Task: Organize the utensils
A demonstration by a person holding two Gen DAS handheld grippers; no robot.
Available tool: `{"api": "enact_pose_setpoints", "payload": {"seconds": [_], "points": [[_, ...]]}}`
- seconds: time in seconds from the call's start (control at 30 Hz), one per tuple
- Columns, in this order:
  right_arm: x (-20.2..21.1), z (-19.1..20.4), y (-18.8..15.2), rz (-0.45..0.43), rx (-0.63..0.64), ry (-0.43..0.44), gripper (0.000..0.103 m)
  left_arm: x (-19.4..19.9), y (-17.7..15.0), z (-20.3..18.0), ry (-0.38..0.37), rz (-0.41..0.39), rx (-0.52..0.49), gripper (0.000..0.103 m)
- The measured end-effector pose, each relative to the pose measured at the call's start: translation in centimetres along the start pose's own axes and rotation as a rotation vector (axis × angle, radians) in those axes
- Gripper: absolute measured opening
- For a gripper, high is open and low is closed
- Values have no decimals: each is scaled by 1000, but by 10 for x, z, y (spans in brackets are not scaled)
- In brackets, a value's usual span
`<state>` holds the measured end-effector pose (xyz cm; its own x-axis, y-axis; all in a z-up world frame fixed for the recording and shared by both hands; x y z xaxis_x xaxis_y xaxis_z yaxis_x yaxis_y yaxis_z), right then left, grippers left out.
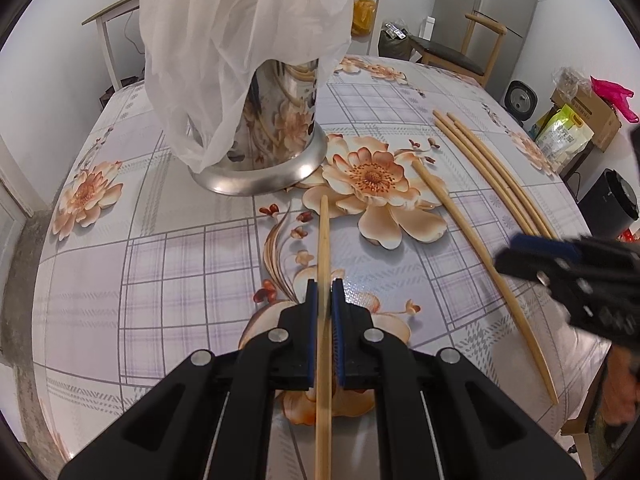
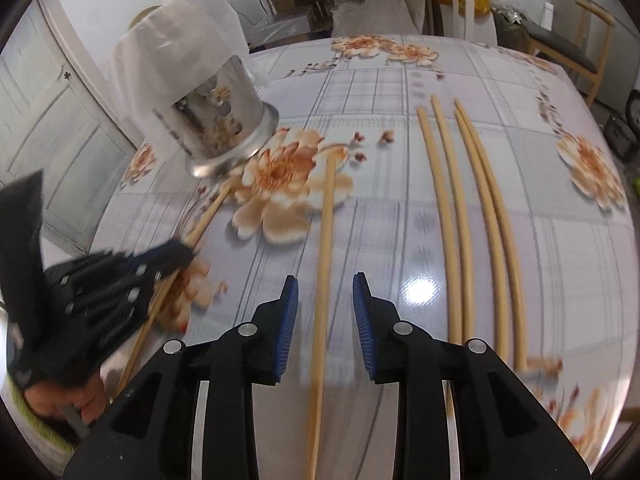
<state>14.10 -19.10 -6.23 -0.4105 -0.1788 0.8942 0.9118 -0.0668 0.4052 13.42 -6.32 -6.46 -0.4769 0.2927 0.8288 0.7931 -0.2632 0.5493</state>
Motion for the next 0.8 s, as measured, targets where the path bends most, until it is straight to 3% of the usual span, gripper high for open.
{"api": "enact_pose_setpoints", "payload": {"seconds": [0.13, 0.27, 0.4, 0.53, 0.8], "points": [[-15, 1, 16, 1, 20, -1, 27, 0, 0, 0, -3, 2, 0, 6], [-26, 7, 25, 10, 50, -16, 20, 1, 0, 1, -8, 5, 4, 6], [-28, 12, 26, -5, 89, -77, 7, 1, 0, 0, -7, 5, 3, 6], [-27, 8, 23, -11, 78, -93, 4, 1, 0, 0, -2, 6, -3, 7], [-7, -5, 16, -25, -7, -15, 4, -1, 4, -3, 12, 39, -43, 7]]}}
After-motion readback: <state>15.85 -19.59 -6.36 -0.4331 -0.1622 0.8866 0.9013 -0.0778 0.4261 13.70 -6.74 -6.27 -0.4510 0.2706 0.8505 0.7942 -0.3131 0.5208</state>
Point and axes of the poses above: each gripper's, at about its wrist camera, not at the fingertips, and x roughly against the way its jaws point, z to its left, y to its top, the point moved 1 cm from there along -x, roughly the way its jaws point, and after that the axes turned 2 degrees about -y, right-handed, at the moved point
